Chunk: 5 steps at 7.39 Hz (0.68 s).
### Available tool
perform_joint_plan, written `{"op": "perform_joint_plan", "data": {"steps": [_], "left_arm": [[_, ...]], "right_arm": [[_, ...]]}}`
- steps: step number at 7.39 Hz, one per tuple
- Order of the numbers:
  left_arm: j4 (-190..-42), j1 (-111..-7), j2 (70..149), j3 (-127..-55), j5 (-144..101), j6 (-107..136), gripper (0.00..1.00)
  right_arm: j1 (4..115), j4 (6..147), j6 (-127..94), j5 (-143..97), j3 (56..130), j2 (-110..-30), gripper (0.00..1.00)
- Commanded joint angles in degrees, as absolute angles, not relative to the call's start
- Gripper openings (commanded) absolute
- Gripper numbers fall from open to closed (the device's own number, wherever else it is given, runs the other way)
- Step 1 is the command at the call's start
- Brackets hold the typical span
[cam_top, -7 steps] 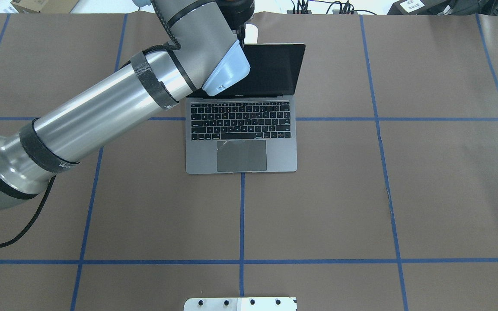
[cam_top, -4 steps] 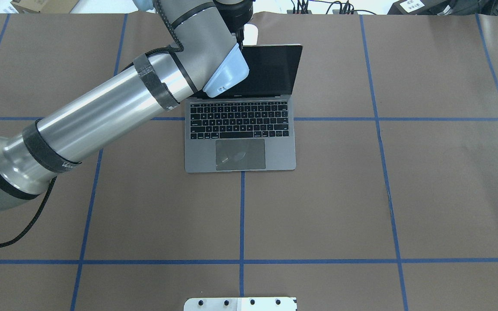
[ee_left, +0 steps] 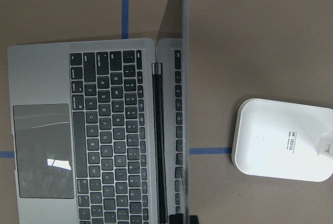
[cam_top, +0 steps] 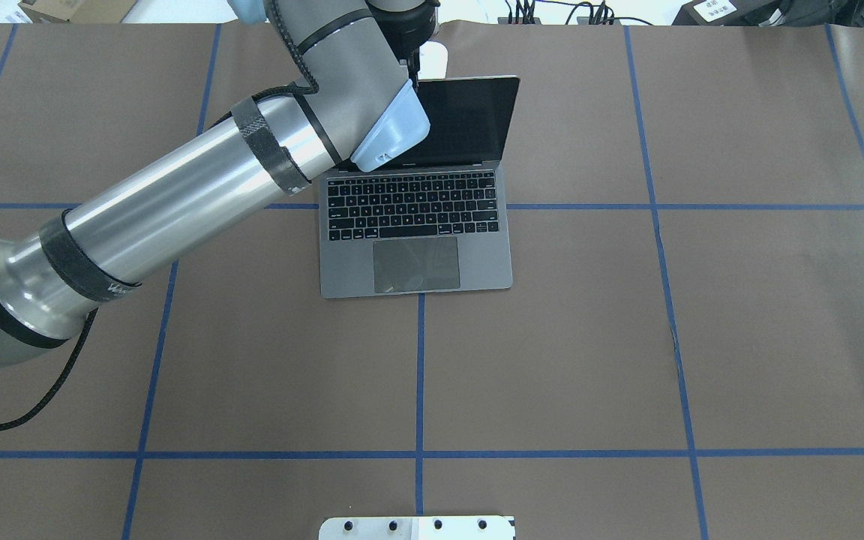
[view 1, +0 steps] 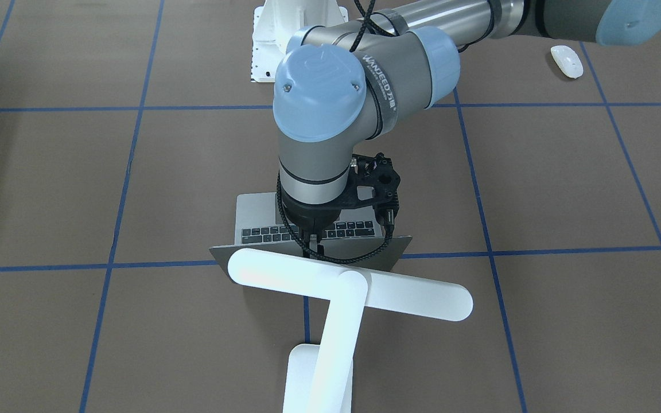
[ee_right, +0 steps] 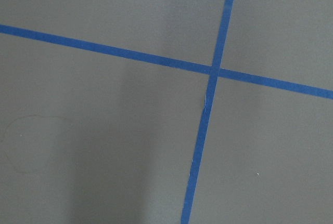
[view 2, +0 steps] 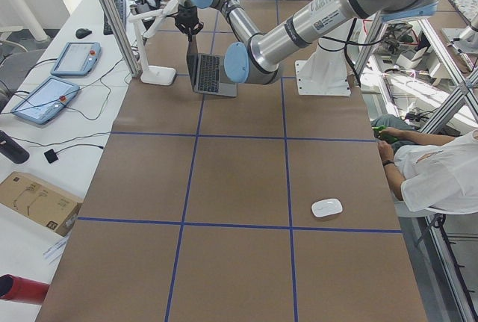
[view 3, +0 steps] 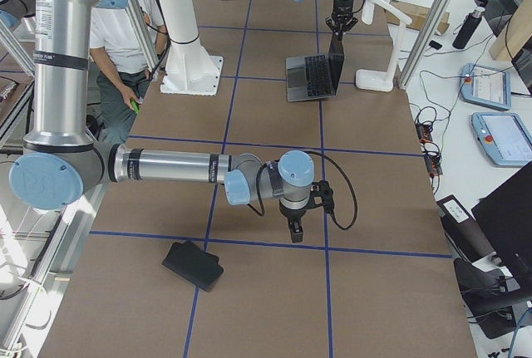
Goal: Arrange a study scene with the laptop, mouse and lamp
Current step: 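Lower the laptop onto the table with the left gripper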
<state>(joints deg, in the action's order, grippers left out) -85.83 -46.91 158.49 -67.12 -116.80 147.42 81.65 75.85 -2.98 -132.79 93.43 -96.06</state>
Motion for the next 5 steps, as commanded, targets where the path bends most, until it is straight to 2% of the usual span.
{"op": "perform_joint_plan", "data": {"steps": [1, 3, 4, 5], "left_arm": [[-85.9, -46.9, 158.0, -67.1, -116.6, 147.3, 0.00], [-86.0, -47.0, 157.6, -67.1, -116.6, 146.6, 0.00], [-86.0, -47.1, 157.6, -67.2, -116.6, 145.3, 0.07], [-86.1, -47.0, 157.5, -67.5, -116.7, 143.8, 0.60]], "right_arm": [[81.7, 75.8, -2.9, -132.8, 93.2, -96.1, 0.99], [81.7, 75.8, -2.9, -132.7, 93.0, -96.0, 0.99], [81.7, 75.8, -2.9, -132.8, 93.0, -96.0, 0.99], [81.7, 75.8, -2.9, -132.8, 93.0, -96.0, 0.99]]}}
